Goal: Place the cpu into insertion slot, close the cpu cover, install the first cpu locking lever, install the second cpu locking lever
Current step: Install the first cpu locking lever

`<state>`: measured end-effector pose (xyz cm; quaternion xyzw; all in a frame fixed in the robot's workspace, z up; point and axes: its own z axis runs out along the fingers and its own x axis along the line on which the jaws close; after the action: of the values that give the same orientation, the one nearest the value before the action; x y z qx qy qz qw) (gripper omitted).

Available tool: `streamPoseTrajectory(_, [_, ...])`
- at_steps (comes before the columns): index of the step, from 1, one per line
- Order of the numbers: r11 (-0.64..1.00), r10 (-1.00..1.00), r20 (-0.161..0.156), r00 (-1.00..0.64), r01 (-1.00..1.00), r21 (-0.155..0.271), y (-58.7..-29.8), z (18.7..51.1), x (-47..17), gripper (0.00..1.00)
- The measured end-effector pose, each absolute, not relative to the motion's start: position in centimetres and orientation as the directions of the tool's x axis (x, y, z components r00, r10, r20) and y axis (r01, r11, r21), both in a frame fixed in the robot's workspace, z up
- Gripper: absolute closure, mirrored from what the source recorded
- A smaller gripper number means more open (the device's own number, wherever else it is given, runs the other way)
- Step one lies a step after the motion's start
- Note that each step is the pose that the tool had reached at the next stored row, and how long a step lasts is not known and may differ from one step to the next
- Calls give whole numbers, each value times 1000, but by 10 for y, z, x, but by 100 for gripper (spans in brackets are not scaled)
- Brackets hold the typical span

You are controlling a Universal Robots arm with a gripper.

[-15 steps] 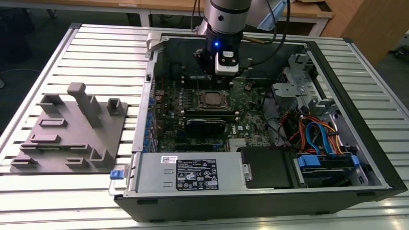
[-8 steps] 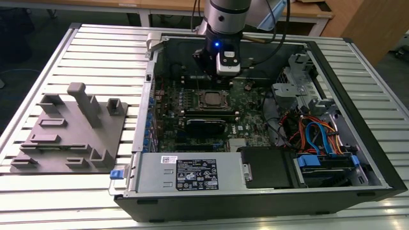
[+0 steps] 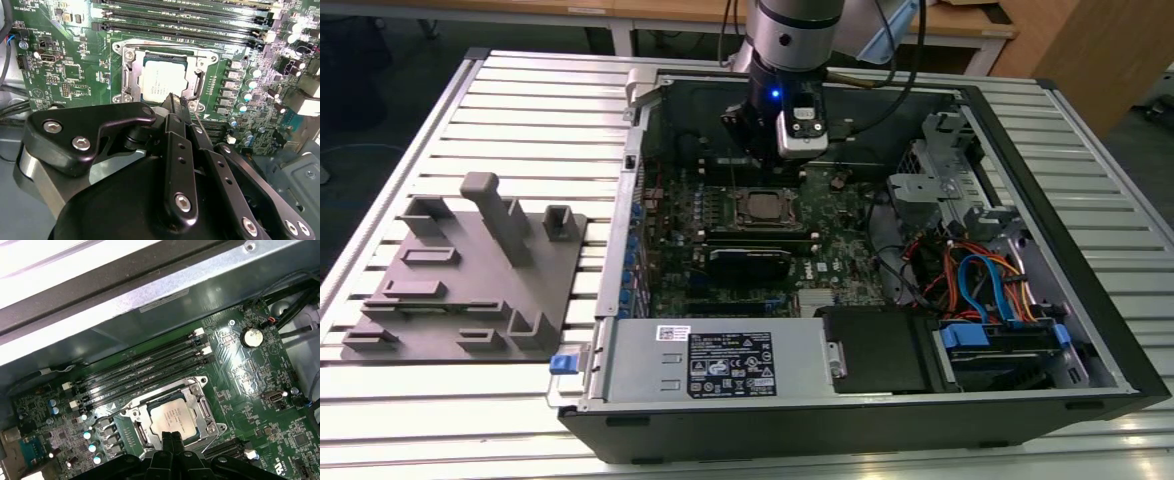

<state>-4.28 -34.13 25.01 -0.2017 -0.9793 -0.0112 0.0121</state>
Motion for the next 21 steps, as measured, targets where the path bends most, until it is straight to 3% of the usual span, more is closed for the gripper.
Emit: streamPoseTrajectory(21, [952,306,14,-952,307,22,-341,249,-60,89])
